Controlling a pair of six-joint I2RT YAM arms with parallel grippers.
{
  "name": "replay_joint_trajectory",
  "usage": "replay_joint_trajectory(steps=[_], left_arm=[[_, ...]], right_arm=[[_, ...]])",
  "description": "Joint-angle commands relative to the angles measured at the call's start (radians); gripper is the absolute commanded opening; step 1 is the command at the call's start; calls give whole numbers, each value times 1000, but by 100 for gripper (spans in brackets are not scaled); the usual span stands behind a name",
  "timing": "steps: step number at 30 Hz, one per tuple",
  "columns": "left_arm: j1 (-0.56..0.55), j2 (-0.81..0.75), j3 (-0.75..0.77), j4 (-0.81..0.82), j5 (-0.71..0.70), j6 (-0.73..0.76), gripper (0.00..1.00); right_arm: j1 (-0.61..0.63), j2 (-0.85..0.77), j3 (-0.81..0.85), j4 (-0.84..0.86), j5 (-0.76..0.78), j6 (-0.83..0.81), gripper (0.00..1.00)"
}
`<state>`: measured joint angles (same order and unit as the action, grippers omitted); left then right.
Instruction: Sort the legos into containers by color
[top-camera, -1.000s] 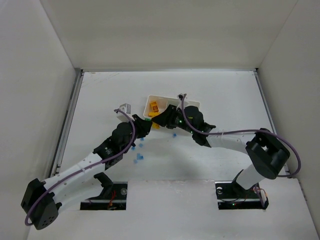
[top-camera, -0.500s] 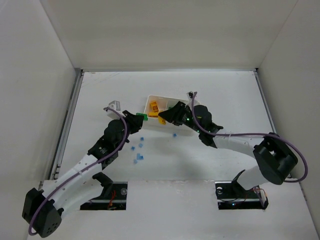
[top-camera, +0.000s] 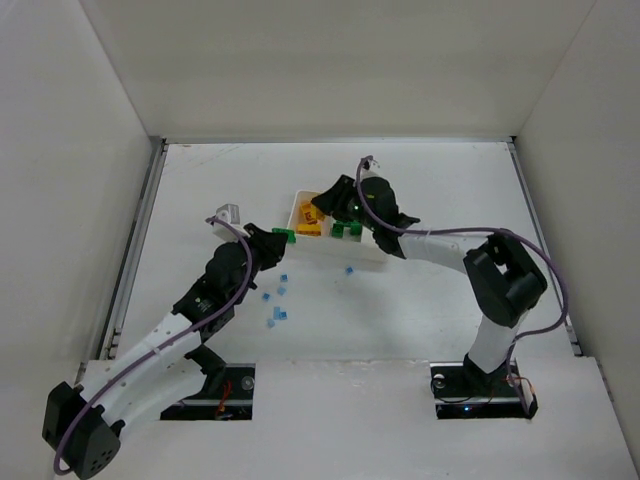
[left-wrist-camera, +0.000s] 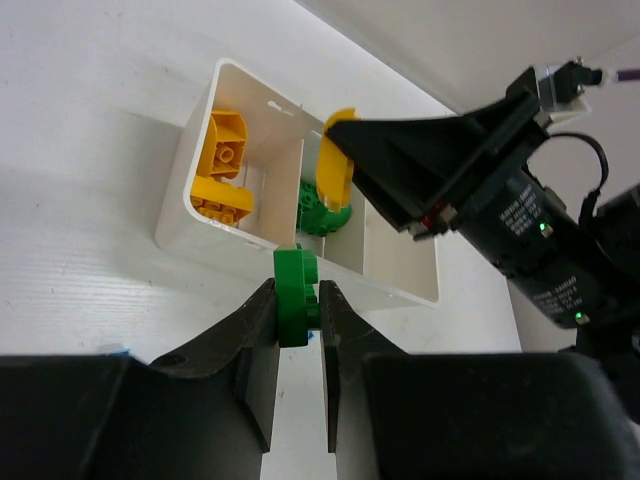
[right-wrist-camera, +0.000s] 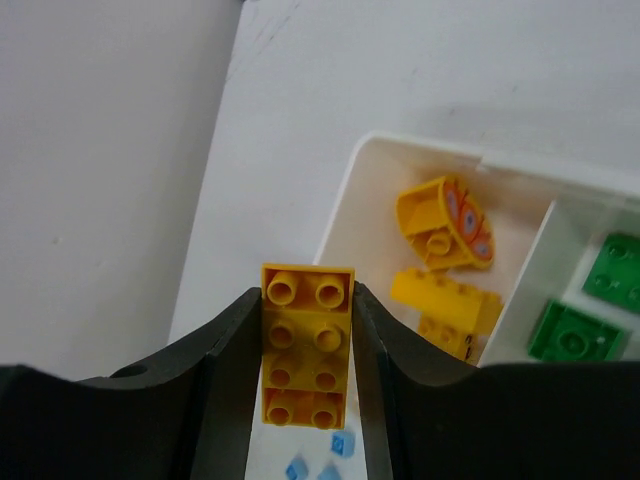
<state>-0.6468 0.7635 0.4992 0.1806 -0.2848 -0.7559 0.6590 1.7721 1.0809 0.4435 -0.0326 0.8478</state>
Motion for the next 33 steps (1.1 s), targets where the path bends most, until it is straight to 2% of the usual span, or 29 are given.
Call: replay_joint_trajectory(steps=[1, 3, 5, 9, 13, 18, 21, 30, 33], left_arm=[[-9, -15, -8, 16, -11, -10, 10], [-14, -1, -5, 23, -11, -11, 10], [-20, 16, 4, 28, -11, -11, 10], [-37, 59, 25, 52, -11, -8, 10], [-63, 140, 65, 89, -11, 4, 10], [-98, 313, 151, 169, -11, 41, 10], [-116, 443, 228, 209, -11, 75, 10], [-124, 770, 473, 249, -20, 162, 12], [-127, 835, 539, 241, -17, 182, 18]], right_arm=[[-9, 38, 111, -63, 77, -62, 50], [-11, 56, 143, -80, 74, -67, 63], [-11, 50, 151, -89, 83, -72, 70], [-19, -17, 93, -78, 86, -82, 72], [-34, -147, -54, -33, 102, -99, 63], [-68, -354, -286, 15, 143, -105, 35], [-77, -451, -386, 9, 163, -116, 25], [-55, -709, -590, -22, 201, -119, 29], [-37, -754, -615, -52, 206, -127, 34]])
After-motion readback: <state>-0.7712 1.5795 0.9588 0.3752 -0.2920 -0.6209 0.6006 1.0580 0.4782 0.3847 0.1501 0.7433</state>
